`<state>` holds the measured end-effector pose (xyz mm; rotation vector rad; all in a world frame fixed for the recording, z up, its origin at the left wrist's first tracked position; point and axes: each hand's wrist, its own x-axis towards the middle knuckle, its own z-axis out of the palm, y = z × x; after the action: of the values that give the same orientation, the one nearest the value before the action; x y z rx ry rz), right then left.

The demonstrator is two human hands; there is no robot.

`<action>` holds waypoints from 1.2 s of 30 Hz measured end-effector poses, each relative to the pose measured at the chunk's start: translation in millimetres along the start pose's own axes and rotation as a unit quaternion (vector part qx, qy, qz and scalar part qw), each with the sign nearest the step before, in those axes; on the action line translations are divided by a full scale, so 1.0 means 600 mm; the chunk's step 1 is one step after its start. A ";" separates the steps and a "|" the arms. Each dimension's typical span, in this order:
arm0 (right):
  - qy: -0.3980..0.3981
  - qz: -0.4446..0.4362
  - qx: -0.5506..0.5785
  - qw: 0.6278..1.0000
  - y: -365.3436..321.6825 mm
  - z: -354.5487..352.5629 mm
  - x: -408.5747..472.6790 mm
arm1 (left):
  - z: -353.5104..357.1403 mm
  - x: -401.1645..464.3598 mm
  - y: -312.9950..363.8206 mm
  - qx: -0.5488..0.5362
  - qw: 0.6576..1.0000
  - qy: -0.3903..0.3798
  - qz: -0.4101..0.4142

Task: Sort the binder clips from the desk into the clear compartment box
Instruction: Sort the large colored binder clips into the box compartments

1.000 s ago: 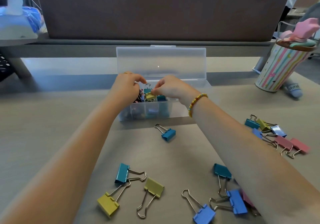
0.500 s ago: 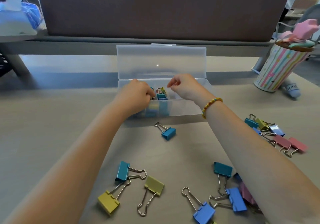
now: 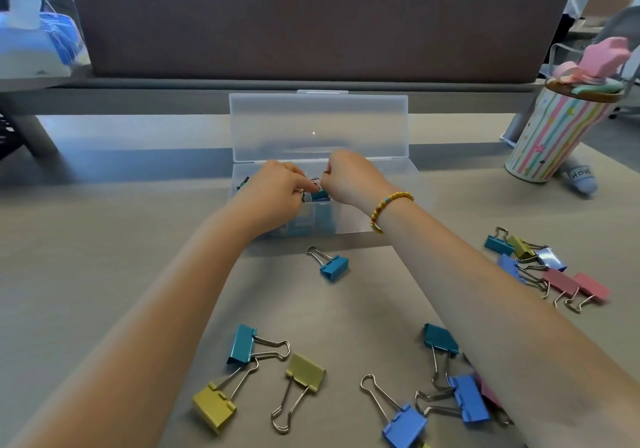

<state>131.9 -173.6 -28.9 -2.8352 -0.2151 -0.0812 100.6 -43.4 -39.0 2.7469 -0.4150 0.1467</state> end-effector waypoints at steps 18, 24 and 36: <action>-0.082 0.026 0.198 0.976 0.015 -0.022 -0.024 | 0.003 0.021 -0.004 0.017 0.999 -0.033 -0.039; -0.037 -0.003 0.124 0.992 0.018 -0.012 -0.022 | 0.003 0.017 -0.004 -0.022 1.000 -0.015 -0.012; 0.061 -0.034 0.150 0.986 0.014 -0.015 -0.046 | -0.001 -0.015 -0.011 -0.090 0.993 0.081 0.010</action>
<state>105.5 -187.8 -24.9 -2.5130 -0.2715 -0.2163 93.8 -34.7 -42.0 2.5323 -0.3899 0.3190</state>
